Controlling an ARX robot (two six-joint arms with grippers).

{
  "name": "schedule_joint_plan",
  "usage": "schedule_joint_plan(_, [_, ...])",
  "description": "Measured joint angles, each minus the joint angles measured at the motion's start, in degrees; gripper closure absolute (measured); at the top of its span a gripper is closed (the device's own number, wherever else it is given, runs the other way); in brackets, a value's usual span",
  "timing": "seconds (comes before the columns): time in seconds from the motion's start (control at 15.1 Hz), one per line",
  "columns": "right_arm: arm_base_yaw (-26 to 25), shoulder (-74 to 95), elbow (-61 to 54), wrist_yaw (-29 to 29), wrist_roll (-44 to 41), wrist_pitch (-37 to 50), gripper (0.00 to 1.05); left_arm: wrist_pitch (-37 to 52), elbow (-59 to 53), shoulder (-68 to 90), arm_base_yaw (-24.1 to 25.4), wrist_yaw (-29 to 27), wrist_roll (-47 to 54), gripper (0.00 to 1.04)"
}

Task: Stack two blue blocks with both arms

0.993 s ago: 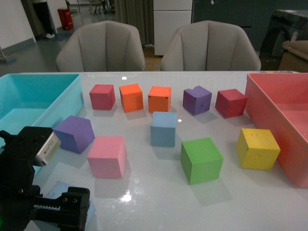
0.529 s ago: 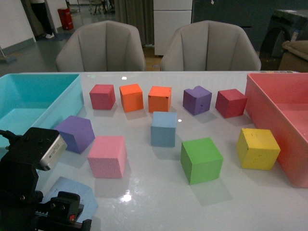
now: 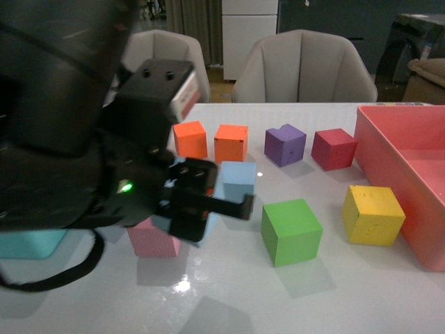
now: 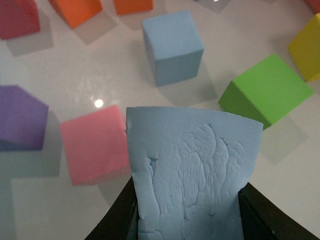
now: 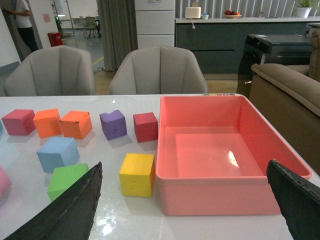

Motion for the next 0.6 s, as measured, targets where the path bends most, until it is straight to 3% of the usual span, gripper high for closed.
schedule_joint_plan(0.46, [0.00,0.00,0.00,0.00,0.02,0.00,0.06,-8.31,22.53,16.37,-5.90,-2.54,-4.17,0.65])
schedule_joint_plan(0.6, [0.00,0.00,0.00,0.00,0.00,0.00,0.06,-14.82,40.02,28.94,-2.64,-3.98,-3.89,0.65])
